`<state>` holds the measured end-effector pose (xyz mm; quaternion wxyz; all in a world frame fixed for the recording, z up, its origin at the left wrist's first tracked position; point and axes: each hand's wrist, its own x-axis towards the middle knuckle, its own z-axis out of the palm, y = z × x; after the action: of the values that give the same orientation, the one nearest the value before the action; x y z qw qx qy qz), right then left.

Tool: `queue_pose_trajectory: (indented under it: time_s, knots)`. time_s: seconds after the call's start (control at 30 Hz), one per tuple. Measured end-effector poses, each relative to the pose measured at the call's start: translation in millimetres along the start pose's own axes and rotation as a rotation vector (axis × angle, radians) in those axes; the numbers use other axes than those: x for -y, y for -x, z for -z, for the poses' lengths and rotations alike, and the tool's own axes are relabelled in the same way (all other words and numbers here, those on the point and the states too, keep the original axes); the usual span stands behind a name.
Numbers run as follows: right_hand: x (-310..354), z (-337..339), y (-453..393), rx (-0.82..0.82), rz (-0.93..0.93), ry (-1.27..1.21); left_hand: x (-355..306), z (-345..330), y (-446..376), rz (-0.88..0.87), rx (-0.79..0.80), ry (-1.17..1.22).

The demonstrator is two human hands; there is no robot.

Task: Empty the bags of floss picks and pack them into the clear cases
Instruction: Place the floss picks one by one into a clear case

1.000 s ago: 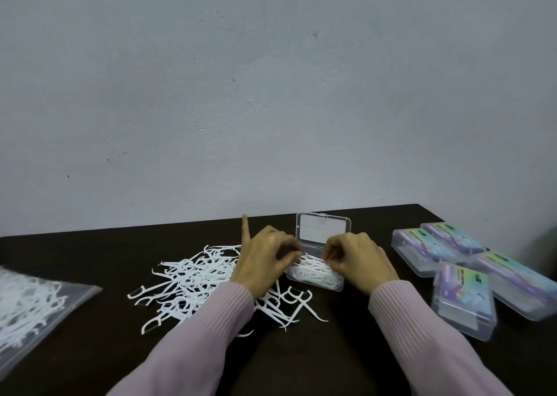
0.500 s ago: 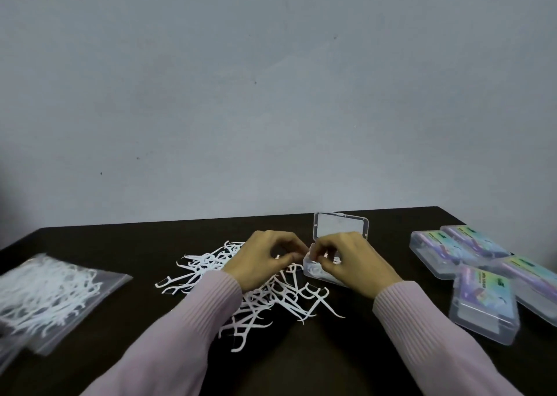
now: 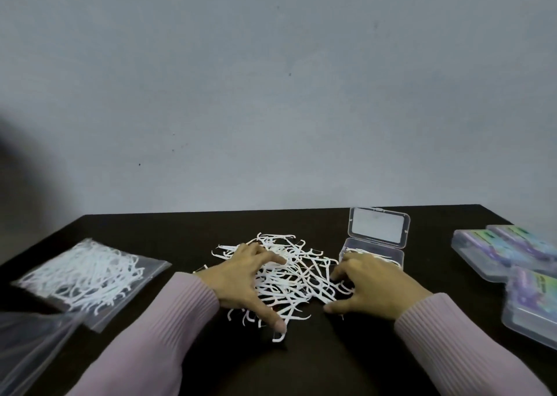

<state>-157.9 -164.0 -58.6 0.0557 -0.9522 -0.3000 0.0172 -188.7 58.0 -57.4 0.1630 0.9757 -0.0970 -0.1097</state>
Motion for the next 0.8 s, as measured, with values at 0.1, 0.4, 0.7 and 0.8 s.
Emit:
queue_pose_trajectory:
  time_s: [0.1, 0.4, 0.7, 0.8]
  knots:
    - [6, -3, -2, -0.081, 0.049, -0.029, 0, -4, 0, -0.020, 0.006, -0.016]
    - [12, -13, -5, -0.207, 0.079, 0.017, 7, -1, -3, -0.090, -0.192, 0.123]
    - [13, -14, -4, -0.221, 0.098, 0.080, 13, 2, -3, -0.014, -0.218, 0.018]
    - [13, -15, -3, -0.229, 0.090, 0.083, 11, 1, -4, -0.032, -0.271, -0.010]
